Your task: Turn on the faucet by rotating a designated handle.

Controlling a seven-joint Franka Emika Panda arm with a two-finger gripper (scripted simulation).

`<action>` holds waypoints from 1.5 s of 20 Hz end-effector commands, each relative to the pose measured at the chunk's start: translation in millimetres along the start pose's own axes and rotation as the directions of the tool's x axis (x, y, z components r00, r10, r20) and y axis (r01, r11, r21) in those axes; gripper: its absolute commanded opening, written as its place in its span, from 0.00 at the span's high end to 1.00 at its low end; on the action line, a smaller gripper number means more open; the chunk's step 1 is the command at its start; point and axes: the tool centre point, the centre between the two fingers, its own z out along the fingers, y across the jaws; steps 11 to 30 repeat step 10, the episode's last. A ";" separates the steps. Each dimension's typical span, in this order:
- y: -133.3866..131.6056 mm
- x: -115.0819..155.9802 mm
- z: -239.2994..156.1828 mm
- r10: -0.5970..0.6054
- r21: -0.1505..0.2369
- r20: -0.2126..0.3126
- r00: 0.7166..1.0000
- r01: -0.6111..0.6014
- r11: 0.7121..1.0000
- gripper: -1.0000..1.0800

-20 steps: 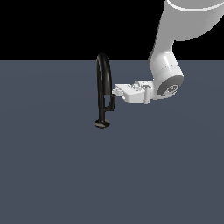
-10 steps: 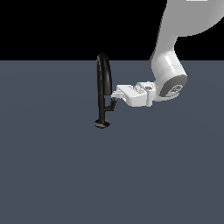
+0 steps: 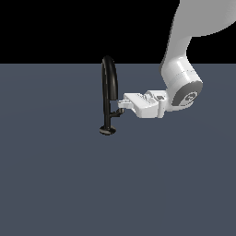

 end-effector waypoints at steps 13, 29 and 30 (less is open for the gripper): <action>26.9 61.5 0.0 0.017 -0.001 0.004 1.000 -0.017 1.000 1.00; 26.9 61.5 0.0 0.017 -0.001 0.004 1.000 -0.017 1.000 1.00; 26.9 61.5 0.0 0.017 -0.001 0.004 1.000 -0.017 1.000 1.00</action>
